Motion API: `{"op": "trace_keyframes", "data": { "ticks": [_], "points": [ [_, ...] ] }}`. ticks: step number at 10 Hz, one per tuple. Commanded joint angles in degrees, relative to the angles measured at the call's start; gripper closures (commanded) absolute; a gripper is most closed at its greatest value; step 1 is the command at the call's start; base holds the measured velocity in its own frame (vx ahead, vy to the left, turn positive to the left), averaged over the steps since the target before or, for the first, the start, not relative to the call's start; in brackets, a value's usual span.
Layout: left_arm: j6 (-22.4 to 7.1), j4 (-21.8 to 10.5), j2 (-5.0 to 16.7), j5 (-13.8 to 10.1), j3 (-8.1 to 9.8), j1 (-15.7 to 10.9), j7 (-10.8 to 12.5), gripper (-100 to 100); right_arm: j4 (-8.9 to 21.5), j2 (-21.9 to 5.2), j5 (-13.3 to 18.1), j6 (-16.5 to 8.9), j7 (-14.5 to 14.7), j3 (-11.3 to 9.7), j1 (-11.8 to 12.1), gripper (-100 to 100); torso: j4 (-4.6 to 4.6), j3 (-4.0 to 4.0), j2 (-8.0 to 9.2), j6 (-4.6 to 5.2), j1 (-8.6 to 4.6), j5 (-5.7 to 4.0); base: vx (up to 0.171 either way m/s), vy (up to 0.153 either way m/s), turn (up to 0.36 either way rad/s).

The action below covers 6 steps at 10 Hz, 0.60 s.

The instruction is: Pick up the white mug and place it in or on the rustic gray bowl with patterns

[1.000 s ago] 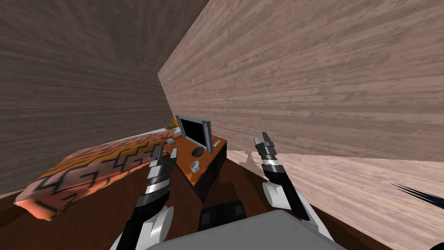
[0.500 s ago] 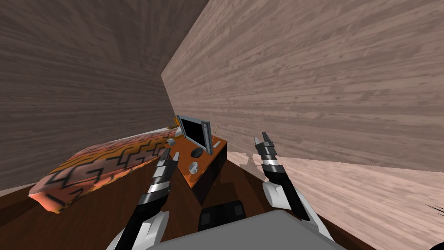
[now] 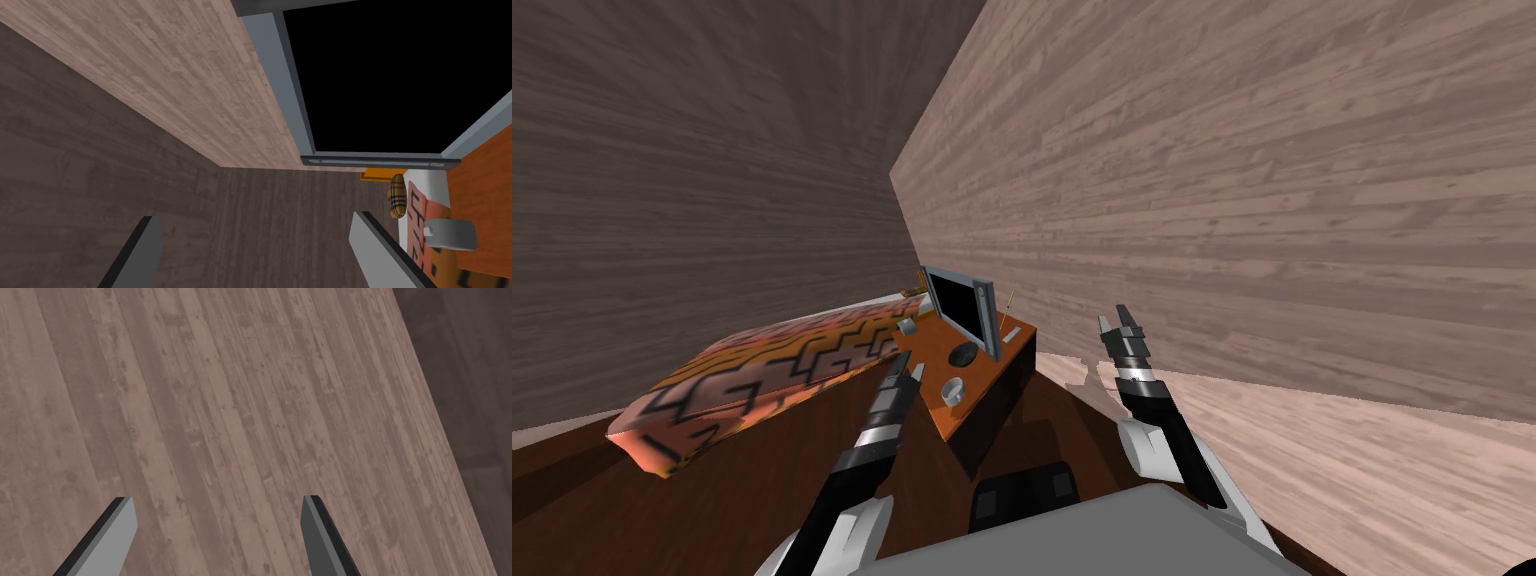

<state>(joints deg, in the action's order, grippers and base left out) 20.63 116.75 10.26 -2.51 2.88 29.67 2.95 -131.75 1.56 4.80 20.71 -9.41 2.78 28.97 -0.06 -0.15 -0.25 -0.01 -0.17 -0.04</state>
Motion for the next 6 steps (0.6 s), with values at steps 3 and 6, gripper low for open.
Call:
{"op": "trace_keyframes", "data": {
  "ticks": [3, 6],
  "points": [
    [-5.98, -4.10, 0.28, -0.55, 1.17, -0.28, -0.63, -100, 0.00, 0.01, 0.00, 0.00, 0.00, -0.01, 0.00, 0, 0.00, 0.00, 0.00, 0.01, -0.19, -0.04, 0.067, -0.103, 0.092],
    [-9.23, -7.30, 0.17, -1.11, 2.01, -0.86, -0.70, -100, 0.00, 0.00, 0.00, 0.00, 0.00, 0.00, 0.00, 0, -0.01, -0.02, -0.04, 0.02, -0.10, -0.03, 0.064, -0.080, 0.061]
  ]
}}
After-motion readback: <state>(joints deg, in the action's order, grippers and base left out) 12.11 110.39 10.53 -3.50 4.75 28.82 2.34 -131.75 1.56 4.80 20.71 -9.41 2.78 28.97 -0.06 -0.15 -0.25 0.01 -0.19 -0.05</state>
